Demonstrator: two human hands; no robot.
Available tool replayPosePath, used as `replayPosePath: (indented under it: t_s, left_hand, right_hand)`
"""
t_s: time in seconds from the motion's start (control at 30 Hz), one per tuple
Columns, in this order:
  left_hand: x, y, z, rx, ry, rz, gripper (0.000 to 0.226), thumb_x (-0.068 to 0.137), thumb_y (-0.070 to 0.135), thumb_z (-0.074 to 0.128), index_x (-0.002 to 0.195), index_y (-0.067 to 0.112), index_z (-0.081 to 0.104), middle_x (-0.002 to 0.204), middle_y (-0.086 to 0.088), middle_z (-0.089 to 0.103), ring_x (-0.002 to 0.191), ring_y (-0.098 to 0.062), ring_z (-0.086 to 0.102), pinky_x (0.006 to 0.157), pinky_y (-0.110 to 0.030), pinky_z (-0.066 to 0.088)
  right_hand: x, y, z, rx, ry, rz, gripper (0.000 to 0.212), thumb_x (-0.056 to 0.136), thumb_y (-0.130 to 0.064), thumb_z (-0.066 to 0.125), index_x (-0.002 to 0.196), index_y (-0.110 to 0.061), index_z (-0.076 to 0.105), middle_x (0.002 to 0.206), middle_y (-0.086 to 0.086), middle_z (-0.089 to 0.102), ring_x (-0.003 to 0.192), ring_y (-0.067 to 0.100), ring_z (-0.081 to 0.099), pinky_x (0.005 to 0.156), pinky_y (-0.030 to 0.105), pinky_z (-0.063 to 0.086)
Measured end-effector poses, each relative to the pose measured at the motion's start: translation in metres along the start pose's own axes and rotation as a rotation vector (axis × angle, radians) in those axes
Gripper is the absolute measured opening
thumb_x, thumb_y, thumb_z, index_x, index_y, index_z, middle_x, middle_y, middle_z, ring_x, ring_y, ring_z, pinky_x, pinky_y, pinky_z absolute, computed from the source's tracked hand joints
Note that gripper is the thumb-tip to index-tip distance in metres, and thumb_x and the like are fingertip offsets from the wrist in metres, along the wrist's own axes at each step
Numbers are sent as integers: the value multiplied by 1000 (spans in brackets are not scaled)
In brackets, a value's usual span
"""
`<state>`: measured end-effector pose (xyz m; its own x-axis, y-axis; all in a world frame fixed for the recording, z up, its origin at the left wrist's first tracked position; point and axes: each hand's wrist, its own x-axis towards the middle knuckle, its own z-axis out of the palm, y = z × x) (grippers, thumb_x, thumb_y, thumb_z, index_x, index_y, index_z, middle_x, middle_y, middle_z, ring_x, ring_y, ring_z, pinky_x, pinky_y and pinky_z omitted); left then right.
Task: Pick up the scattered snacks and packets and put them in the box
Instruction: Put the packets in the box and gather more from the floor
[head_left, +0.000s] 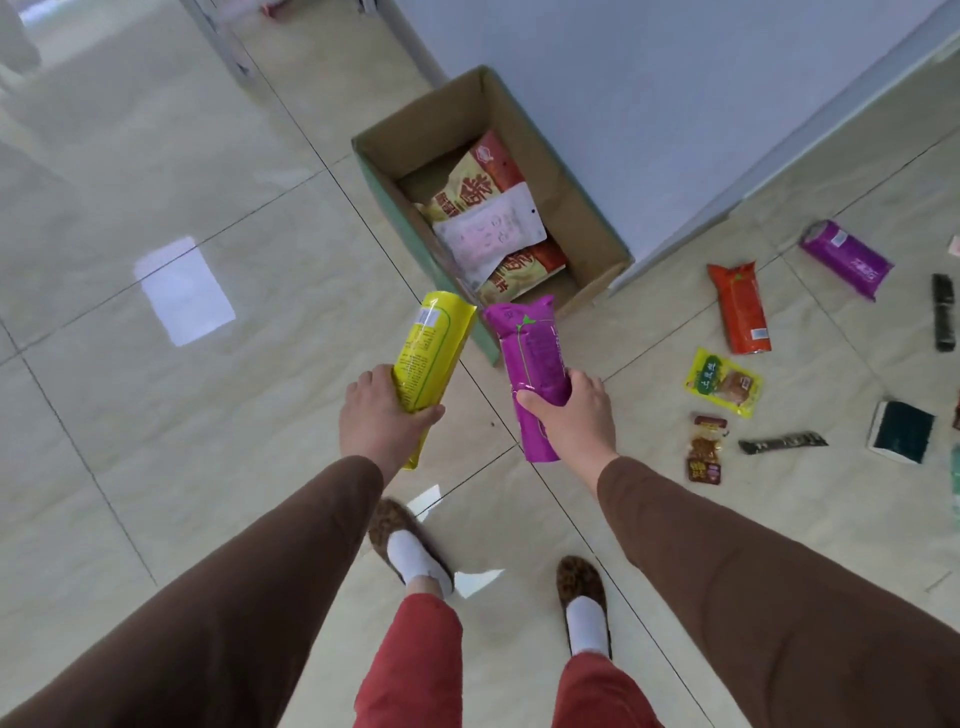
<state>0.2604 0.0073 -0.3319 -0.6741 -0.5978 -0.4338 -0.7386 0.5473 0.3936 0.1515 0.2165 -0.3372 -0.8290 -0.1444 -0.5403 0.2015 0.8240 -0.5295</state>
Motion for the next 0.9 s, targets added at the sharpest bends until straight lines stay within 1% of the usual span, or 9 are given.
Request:
replayPosePath:
  t_s: [0.07,0.23,0.3,0.4,0.57,0.7,0.77,0.9]
  left_hand:
    - [26,-6,-16,26,-18,41,68,72,54,77,120,13,53,113,-8,57,106,-31,50,87,-43,45]
    - [94,-5,-48,90,-56,123,70,72,54,78,121,12,53,115,-9,57,108,-31,50,87,-43,45]
    - [119,3,-57,117,-73,146,70,72,54,78,121,11,52,115,-10,57,108,-31,49,87,-42,43]
    - [153,21,-66,132,-95,202,70,73,55,76,122,11,51,114,-10,56,107,-31,49,87,-41,42]
    - [216,57,-69,179,-150,285,69,74,55,75,120,11,51,114,-10,56,107,-30,48,86,-38,38]
    - [266,83,-61,228,-158,352,71,74,58,75,120,9,51,118,-11,55,111,-31,48,92,-41,41]
    - [286,96,-51,253,-176,391,76,73,61,73,123,8,50,120,-11,53,114,-31,49,96,-43,43]
    - [315,125,-25,326,-235,463,85,75,62,71,133,6,45,133,-15,48,123,-34,45,103,-46,40]
  right_hand:
    - [10,-21,13,20,26,33,62,77,-60,73,122,-20,58,113,0,53,108,20,51,97,37,46]
    - [37,-61,32,107,91,122,64,75,-61,72,121,-19,59,114,2,54,110,23,53,98,43,48]
    - [50,-73,36,146,115,176,67,71,-66,70,118,-20,60,111,1,54,106,24,56,96,46,51]
    - [73,-87,41,270,166,266,73,61,-73,66,112,-22,62,106,0,55,99,24,62,87,46,57]
    - [121,-108,47,449,248,401,70,58,-72,70,107,-22,62,105,-1,58,97,23,64,86,46,57]
    - [158,-118,50,550,312,491,68,55,-71,74,104,-25,62,102,-3,64,96,25,66,81,47,60]
    - [172,-121,50,578,347,536,69,59,-68,75,107,-21,61,106,-1,63,98,26,65,84,46,59]
    - [191,-117,51,569,454,619,85,57,-70,71,118,-12,56,117,8,55,107,33,60,93,51,53]
